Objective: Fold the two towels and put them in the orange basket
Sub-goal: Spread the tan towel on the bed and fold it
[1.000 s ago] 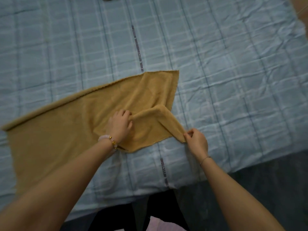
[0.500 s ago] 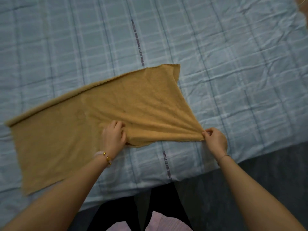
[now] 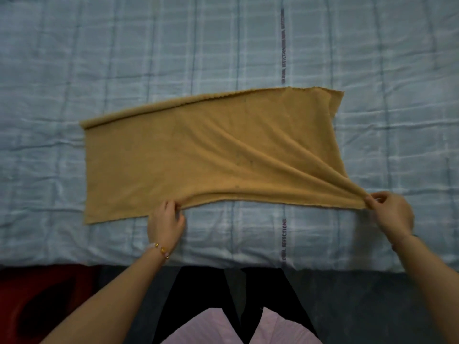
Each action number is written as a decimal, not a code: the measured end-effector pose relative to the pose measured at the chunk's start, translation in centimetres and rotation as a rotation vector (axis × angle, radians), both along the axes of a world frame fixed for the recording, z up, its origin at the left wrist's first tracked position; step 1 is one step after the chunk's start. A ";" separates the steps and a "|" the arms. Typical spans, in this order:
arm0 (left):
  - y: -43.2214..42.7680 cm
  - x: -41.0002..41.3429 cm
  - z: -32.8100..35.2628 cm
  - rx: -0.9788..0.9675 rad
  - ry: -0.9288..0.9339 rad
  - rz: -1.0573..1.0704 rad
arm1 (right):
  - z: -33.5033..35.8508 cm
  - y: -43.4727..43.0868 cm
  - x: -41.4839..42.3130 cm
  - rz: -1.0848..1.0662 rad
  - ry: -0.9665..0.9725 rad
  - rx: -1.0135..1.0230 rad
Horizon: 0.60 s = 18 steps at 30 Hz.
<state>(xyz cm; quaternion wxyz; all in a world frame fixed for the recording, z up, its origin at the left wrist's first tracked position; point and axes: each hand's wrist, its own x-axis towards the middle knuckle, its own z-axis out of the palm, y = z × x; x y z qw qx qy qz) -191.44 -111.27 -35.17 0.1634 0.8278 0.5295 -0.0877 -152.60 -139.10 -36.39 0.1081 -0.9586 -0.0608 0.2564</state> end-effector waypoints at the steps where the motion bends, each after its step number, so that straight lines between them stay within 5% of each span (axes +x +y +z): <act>1: 0.1 -0.5 0.0 0.016 0.029 -0.048 | -0.1 0.2 0.0 0.007 0.000 -0.004; 9: -0.7 2.5 -0.2 0.096 0.014 -0.338 | 0.3 1.6 -1.2 -0.008 -0.169 -0.020; 13: -1.4 5.2 -0.4 0.094 -0.019 -0.387 | 0.9 3.6 -4.2 0.296 -0.415 0.079; 18: -1.6 6.2 -0.6 0.081 0.033 -0.454 | 0.2 6.4 -9.2 0.658 -0.333 0.058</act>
